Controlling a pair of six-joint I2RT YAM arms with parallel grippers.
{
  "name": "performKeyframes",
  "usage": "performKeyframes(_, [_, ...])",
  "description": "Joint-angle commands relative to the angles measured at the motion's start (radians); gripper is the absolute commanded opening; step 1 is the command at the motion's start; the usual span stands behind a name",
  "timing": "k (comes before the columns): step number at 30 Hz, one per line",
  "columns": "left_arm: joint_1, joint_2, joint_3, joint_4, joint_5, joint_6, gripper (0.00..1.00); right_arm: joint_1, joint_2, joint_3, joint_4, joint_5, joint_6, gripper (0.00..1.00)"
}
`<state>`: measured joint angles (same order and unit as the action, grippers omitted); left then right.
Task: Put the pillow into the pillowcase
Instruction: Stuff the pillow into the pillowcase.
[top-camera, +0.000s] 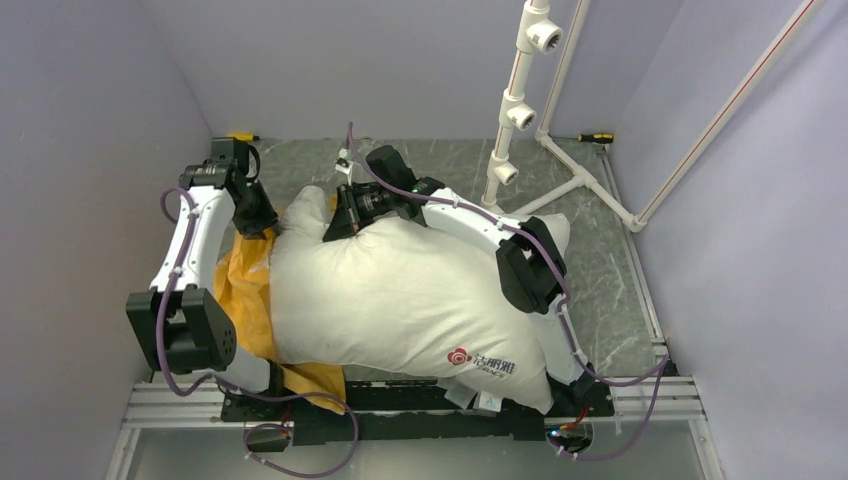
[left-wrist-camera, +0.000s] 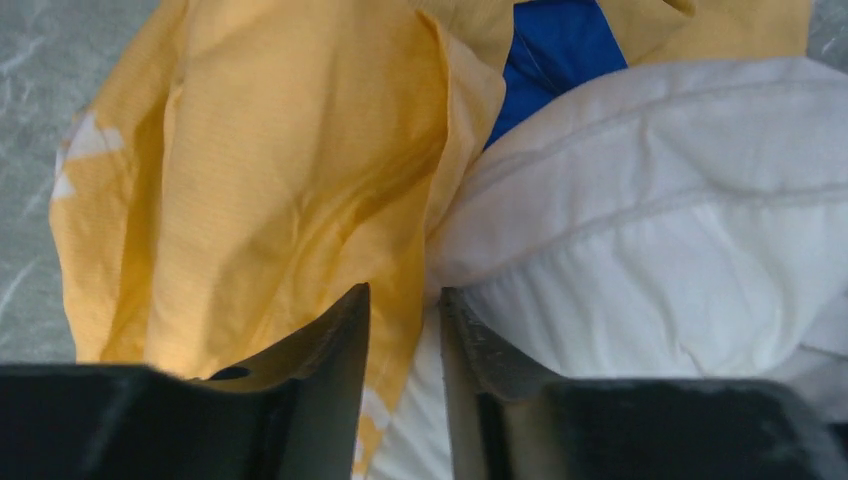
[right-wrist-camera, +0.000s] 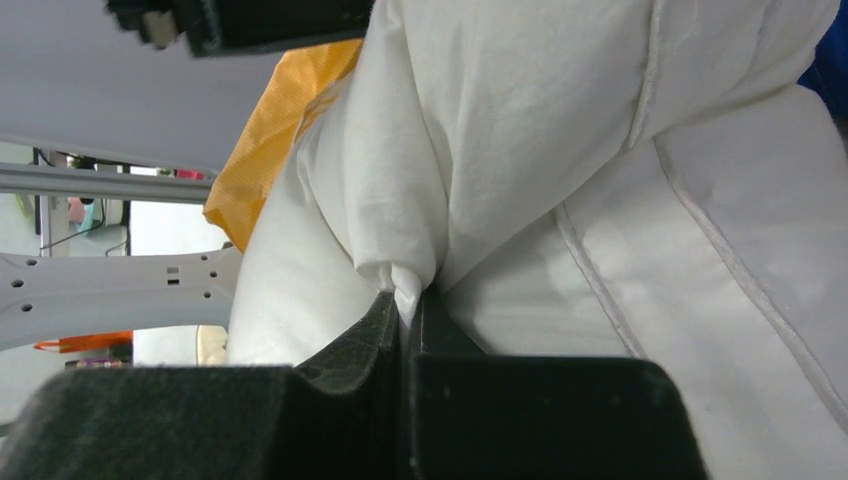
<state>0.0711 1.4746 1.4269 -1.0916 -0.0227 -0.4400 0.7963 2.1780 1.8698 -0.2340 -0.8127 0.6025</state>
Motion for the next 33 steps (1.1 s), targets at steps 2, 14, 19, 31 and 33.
performKeyframes(2, [0.019,0.062,0.009,0.094,0.025,0.018,0.23,0.011,-0.023,-0.016,-0.114,-0.092,-0.008,0.0])
performKeyframes(14, [0.025,-0.064,0.11,0.147,0.117,0.094,0.0,-0.034,-0.057,0.034,-0.056,-0.135,0.019,0.0])
performKeyframes(19, [0.002,-0.124,0.17,0.286,0.336,-0.006,0.0,-0.035,-0.099,0.045,0.056,-0.182,0.072,0.0])
performKeyframes(31, [-0.188,0.006,0.462,0.227,0.111,-0.054,0.0,-0.034,-0.212,0.099,0.186,-0.272,0.033,0.0])
performKeyframes(33, [-0.188,0.004,0.467,0.195,-0.031,-0.082,0.0,-0.034,-0.248,0.062,0.165,-0.251,0.02,0.0])
